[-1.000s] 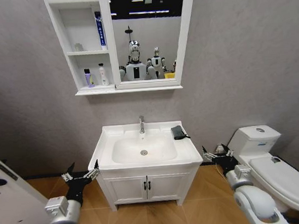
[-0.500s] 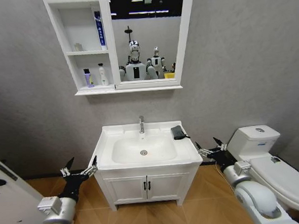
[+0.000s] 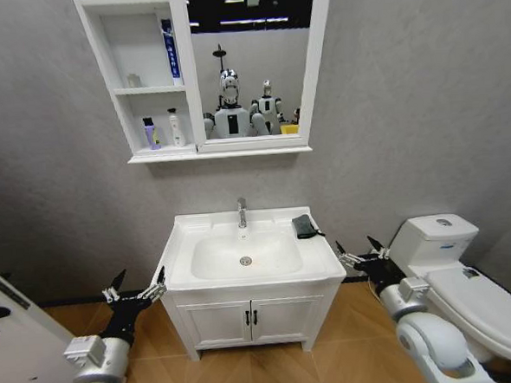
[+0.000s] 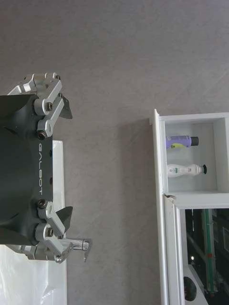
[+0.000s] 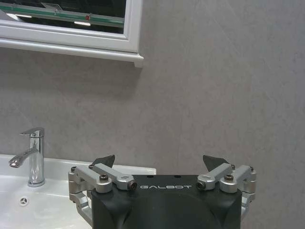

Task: Move facial cleanser and shampoo from washbasin to cabinet, then wipe washbasin with towel.

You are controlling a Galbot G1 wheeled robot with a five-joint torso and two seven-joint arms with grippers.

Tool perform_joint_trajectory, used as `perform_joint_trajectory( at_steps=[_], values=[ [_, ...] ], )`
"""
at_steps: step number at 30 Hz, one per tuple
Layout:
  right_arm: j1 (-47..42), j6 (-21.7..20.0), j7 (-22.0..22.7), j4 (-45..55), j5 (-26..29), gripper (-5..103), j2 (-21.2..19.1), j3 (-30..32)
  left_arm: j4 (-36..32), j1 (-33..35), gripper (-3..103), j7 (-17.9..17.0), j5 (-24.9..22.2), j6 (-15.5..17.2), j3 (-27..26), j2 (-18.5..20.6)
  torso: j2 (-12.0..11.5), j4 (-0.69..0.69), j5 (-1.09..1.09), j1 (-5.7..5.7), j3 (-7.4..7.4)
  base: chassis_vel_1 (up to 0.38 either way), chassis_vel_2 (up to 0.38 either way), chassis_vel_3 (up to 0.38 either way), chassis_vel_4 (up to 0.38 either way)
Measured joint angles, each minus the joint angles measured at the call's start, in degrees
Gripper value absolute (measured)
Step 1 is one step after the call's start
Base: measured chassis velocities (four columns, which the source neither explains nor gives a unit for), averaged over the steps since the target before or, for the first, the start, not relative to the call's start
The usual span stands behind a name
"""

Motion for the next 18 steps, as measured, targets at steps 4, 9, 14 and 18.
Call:
perform_joint_trajectory(
  at_steps=[4, 9, 14, 18],
  values=[
    [0.3, -1.1, 0.9, 0.0, 0.4, 100, 0.4, 0.0, 0.0, 0.0, 100, 0.0, 0.0, 0.0, 0.0, 0.0, 0.0, 0.0, 0.01, 0.0, 0.0, 0.0, 0.0, 0.0, 0.0],
    [0.6, -2.1, 0.2, 0.0, 0.3, 100, 0.3, -0.4, 0.0, 0.0, 100, -0.1, 0.0, 0.0, 0.0, 0.0, 0.0, 0.0, 0.01, 0.0, 0.0, 0.0, 0.0, 0.0, 0.0],
    [0.7, -2.1, -0.2, -0.2, 0.1, 100, 0.5, -0.7, 0.0, 0.0, 100, -0.1, 0.0, 0.1, 0.1, 0.0, 0.0, -0.01, 0.01, -0.02, 0.0, 0.0, 0.0, 0.0, 0.0],
    [0.8, -2.1, -0.4, -0.4, -0.5, 100, 1.0, -1.0, 0.0, 0.0, 100, -0.1, -0.1, 0.1, 0.1, 0.1, 0.0, 0.0, 0.01, -0.02, 0.0, -0.009, 0.01, 0.011, -0.013]
  ],
)
